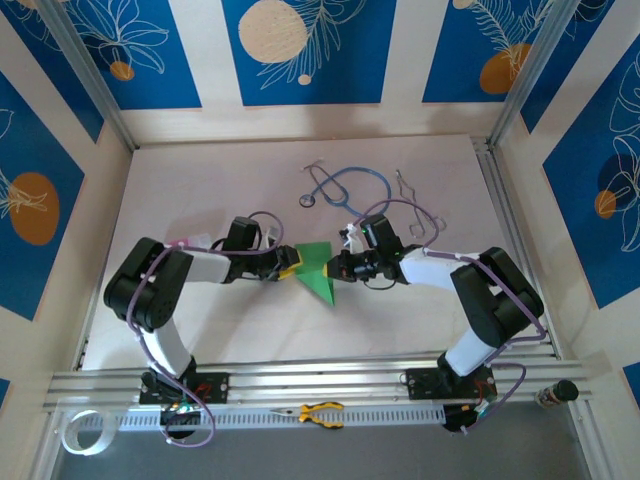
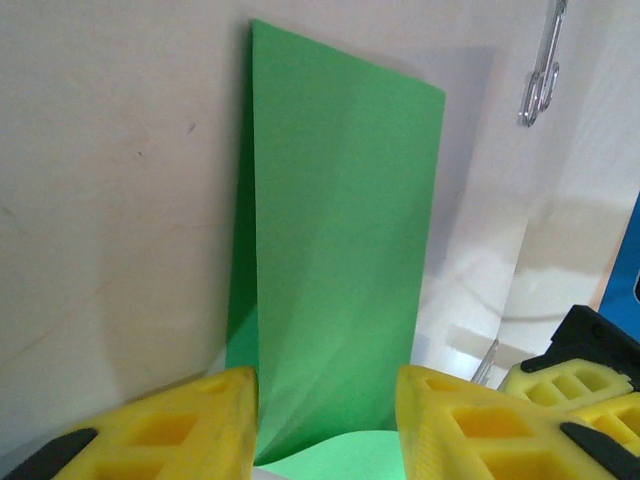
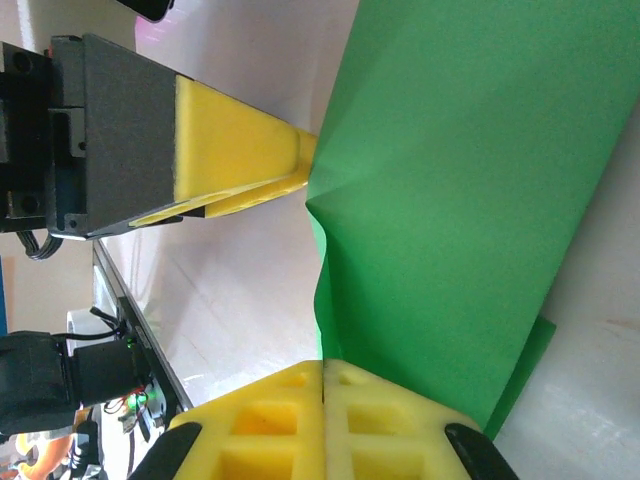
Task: Fold a paper plane with a square sheet of paper (pick it up from the middle)
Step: Fourth fold the wing at the center of the table.
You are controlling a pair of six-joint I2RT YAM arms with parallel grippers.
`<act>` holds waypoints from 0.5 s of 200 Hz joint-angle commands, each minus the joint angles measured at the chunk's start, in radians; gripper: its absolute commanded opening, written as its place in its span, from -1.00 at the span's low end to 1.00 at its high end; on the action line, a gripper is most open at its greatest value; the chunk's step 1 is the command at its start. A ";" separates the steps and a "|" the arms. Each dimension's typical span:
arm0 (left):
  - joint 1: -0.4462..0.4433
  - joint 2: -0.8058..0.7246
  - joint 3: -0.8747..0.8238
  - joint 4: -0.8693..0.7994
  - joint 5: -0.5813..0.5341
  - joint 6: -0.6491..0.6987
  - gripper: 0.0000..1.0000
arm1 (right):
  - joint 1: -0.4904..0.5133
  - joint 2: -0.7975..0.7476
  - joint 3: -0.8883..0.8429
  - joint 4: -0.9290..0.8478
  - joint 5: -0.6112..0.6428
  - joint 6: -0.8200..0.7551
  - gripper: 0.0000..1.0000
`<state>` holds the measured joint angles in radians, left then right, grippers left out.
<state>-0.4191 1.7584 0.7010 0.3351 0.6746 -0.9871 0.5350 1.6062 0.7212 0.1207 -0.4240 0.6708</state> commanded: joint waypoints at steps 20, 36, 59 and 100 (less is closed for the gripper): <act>0.002 0.016 0.015 0.045 0.032 -0.016 -0.21 | -0.006 -0.024 -0.016 0.027 -0.032 0.015 -0.87; 0.002 0.017 0.011 0.051 0.033 -0.019 -0.21 | -0.007 -0.026 -0.018 0.033 -0.037 0.016 -0.88; 0.002 0.014 0.011 0.030 0.018 -0.015 -0.18 | -0.010 -0.036 -0.025 0.058 -0.055 0.029 -0.89; 0.002 0.005 0.002 0.008 0.000 0.000 -0.09 | -0.016 -0.062 -0.044 0.085 -0.047 0.030 -0.93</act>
<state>-0.4191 1.7668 0.7010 0.3519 0.6800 -0.9939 0.5282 1.5829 0.7040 0.1722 -0.4492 0.6899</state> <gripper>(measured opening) 0.450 0.056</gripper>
